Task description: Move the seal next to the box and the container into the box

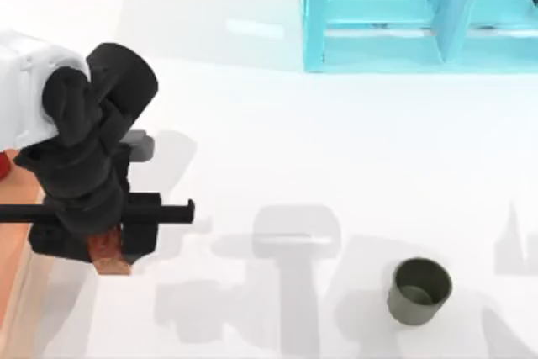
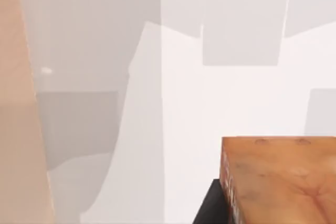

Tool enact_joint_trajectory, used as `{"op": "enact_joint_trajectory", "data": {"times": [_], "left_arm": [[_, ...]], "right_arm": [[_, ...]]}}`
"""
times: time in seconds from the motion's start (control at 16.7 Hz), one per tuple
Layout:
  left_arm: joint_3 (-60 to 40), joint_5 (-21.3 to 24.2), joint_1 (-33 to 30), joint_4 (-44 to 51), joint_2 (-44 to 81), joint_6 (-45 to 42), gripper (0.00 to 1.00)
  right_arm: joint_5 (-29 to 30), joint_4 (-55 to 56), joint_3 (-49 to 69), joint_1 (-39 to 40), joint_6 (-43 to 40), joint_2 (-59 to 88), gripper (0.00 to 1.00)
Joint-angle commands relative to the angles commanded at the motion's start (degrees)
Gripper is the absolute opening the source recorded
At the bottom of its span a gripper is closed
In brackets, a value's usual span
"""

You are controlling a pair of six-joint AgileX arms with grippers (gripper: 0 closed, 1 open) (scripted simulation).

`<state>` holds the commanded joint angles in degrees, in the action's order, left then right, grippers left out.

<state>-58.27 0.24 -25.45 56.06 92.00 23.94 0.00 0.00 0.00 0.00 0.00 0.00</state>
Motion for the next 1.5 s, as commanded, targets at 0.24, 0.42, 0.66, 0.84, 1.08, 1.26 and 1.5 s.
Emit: {"op": "enact_joint_trajectory", "data": {"times": [0.24,0.42,0.66,0.84,1.08,1.26,1.5], "left_arm": [[0.00,0.00,0.00,0.00,0.00,0.00,0.53],[0.00,0.00,0.00,0.00,0.00,0.00,0.75],[0.00,0.00,0.00,0.00,0.00,0.00,1.00],[0.00,0.00,0.00,0.00,0.00,0.00,1.00],[0.00,0.00,0.00,0.00,0.00,0.00,1.00],[-0.96,0.03,-0.11,0.96,-0.04,0.08,1.00],[-8.75,0.07,-0.14,9.91,-0.91,0.45,1.00]], "right_arm": [[0.00,0.00,0.00,0.00,0.00,0.00,1.00],[0.00,0.00,0.00,0.00,0.00,0.00,1.00],[0.00,0.00,0.00,0.00,0.00,0.00,1.00],[0.00,0.00,0.00,0.00,0.00,0.00,1.00],[0.00,0.00,0.00,0.00,0.00,0.00,1.00],[0.00,0.00,0.00,0.00,0.00,0.00,1.00],[0.00,0.00,0.00,0.00,0.00,0.00,1.00]]}}
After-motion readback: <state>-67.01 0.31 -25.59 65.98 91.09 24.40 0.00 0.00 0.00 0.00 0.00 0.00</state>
